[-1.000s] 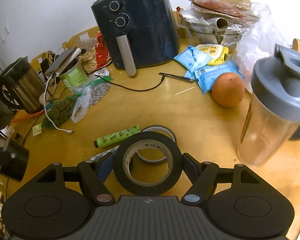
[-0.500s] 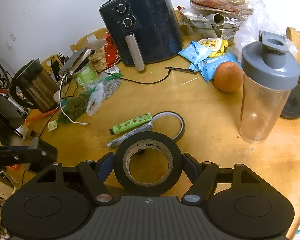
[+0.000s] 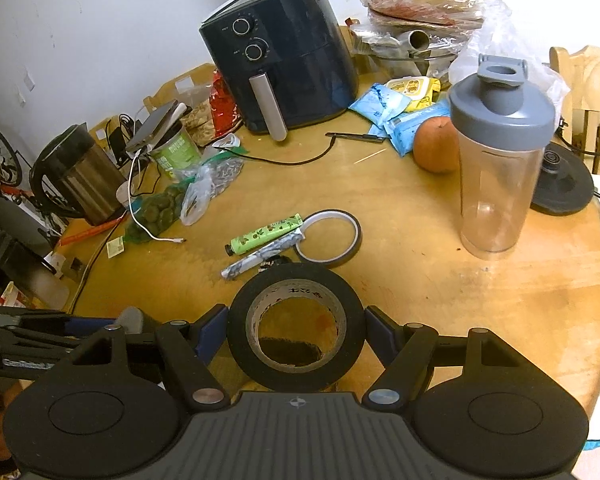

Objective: Organize objects
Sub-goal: 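Carry the grey lid and black tape roll over the cardboard box with both grippers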

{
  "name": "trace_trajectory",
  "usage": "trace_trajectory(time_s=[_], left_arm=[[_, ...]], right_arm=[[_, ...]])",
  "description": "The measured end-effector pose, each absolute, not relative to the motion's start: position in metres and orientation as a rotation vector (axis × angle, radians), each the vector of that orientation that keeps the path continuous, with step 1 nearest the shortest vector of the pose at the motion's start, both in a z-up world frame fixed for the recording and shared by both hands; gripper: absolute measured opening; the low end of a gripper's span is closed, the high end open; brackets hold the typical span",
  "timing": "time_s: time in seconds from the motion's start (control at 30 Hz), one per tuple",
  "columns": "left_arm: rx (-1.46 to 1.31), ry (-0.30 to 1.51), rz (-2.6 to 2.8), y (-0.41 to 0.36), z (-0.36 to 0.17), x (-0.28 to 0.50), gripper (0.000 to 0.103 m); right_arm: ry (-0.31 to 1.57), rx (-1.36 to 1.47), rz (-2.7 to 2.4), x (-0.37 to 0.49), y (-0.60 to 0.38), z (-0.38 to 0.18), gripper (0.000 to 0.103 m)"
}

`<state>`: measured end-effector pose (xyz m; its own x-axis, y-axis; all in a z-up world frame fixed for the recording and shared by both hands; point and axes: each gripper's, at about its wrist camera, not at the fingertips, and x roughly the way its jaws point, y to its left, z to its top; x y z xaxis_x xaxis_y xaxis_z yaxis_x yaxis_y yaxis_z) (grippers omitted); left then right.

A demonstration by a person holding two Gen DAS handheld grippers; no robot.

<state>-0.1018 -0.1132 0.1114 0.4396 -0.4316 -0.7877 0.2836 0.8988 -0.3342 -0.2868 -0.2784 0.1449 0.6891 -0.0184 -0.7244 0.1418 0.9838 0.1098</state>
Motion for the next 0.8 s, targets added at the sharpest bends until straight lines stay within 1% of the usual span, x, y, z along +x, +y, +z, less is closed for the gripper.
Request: trace_trajectory(time_s=[0.23, 0.37, 0.43, 0.5, 0.8], left_arm=[[-0.155, 1.047, -0.448, -0.121, 0.103, -0.100, 0.058], [-0.192, 1.016, -0.451, -0.117, 0.107, -0.102, 0.059], [-0.203, 1.005, -0.436, -0.114, 0.110, -0.104, 0.061], [-0.214, 0.996, -0.409, -0.110, 0.113, -0.105, 0.066], [-0.276, 0.986, -0.327, -0.088, 0.116, -0.113, 0.066]], right_arm=[[0.810, 0.158, -0.094, -0.297, -0.280, 0.147, 0.075], [0.818, 0.152, -0.089, -0.299, -0.280, 0.146, 0.075], [0.821, 0.149, -0.083, -0.300, -0.279, 0.145, 0.075], [0.824, 0.147, -0.077, -0.300, -0.277, 0.144, 0.075], [0.843, 0.124, -0.023, -0.297, -0.262, 0.138, 0.075]])
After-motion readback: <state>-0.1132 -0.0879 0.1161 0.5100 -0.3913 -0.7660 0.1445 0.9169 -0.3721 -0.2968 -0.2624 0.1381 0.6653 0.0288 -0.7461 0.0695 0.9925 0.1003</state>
